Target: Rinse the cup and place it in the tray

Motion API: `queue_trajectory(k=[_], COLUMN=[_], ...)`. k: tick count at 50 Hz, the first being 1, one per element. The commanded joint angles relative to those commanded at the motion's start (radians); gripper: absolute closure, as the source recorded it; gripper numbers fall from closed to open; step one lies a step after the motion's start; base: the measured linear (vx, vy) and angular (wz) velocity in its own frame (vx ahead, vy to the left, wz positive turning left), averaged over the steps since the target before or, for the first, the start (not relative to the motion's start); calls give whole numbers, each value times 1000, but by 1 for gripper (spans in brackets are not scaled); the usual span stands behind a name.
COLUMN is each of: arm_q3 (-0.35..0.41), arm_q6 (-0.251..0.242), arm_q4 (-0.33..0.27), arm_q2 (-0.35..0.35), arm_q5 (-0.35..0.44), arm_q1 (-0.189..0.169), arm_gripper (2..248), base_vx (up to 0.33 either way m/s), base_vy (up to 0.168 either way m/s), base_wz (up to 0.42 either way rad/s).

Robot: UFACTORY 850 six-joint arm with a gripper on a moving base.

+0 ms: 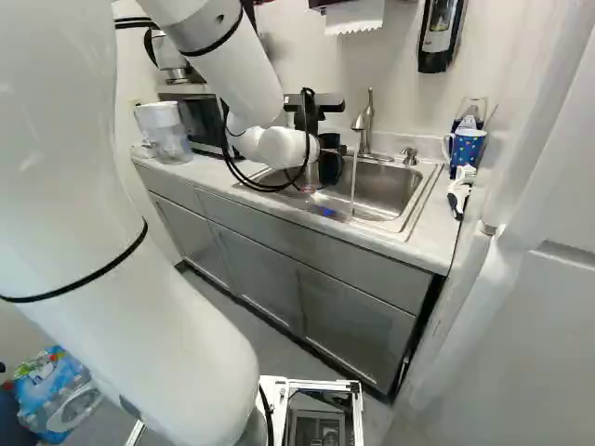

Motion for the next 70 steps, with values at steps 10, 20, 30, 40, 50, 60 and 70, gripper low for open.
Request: queue_trajectory(k=[10, 20, 30, 40, 50, 60, 70], arm_q3=[-18, -39, -76, -115, -115, -115, -115], arm_q6=[0, 0, 0, 0, 0, 0, 0], arm_q4=[8, 17, 26, 32, 32, 32, 32], arm_q2=[-18, -38, -74, -111, -111, -111, -111], arm_q5=[-37, -84, -135, -166, -166, -166, -166], arm_q1=[-29, -57, -79, -88, -88, -88, -88], arm_gripper=[125, 125, 125, 125, 125, 125, 125], base_vx=[0, 0, 0, 0, 0, 0, 0], base_vy=[0, 0, 0, 0, 0, 0, 0], base_wz=[0, 0, 0, 0, 0, 0, 0])
